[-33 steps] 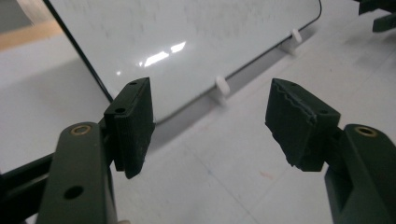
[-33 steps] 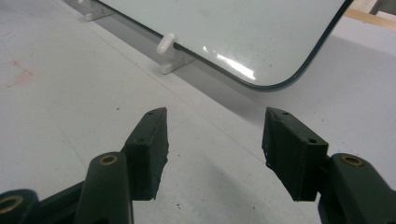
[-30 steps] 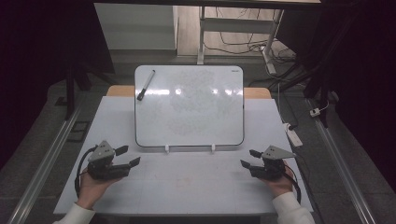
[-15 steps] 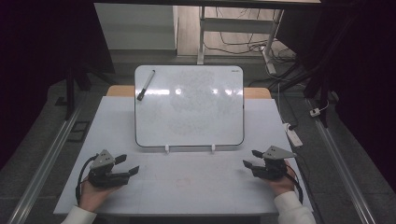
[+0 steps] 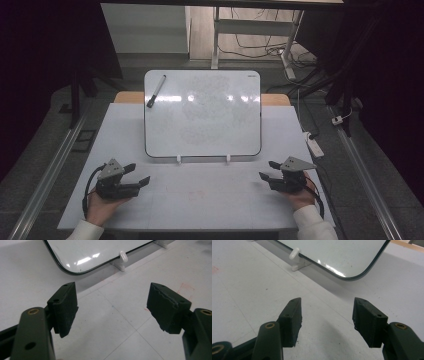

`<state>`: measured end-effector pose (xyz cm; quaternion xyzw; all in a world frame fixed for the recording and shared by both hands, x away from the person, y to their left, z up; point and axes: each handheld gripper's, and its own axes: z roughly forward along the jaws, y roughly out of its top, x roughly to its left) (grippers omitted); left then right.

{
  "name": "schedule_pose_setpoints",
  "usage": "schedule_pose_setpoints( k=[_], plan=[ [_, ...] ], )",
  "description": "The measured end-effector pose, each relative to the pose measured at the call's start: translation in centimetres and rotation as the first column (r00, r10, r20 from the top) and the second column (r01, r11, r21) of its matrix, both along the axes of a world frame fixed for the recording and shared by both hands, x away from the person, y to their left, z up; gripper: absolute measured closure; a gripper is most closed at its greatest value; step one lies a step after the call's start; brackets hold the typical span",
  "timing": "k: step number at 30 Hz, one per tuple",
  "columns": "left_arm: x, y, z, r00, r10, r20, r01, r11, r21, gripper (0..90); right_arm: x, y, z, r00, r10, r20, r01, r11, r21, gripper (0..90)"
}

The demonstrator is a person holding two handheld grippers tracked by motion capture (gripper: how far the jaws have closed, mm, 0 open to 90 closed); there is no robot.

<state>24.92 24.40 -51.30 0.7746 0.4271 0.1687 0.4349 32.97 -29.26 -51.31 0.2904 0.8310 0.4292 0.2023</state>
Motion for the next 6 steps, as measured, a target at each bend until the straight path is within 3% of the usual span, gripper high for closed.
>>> schedule_pose_setpoints(
  k=[6],
  plan=[
    [0.02,0.02,-0.02,1.0,0.001,-0.001,-0.001,1.0,0.002,25.4,-0.06,0.02,0.04,1.0,0.003,0.0,-0.003,1.0,0.002,39.9]
  ],
)
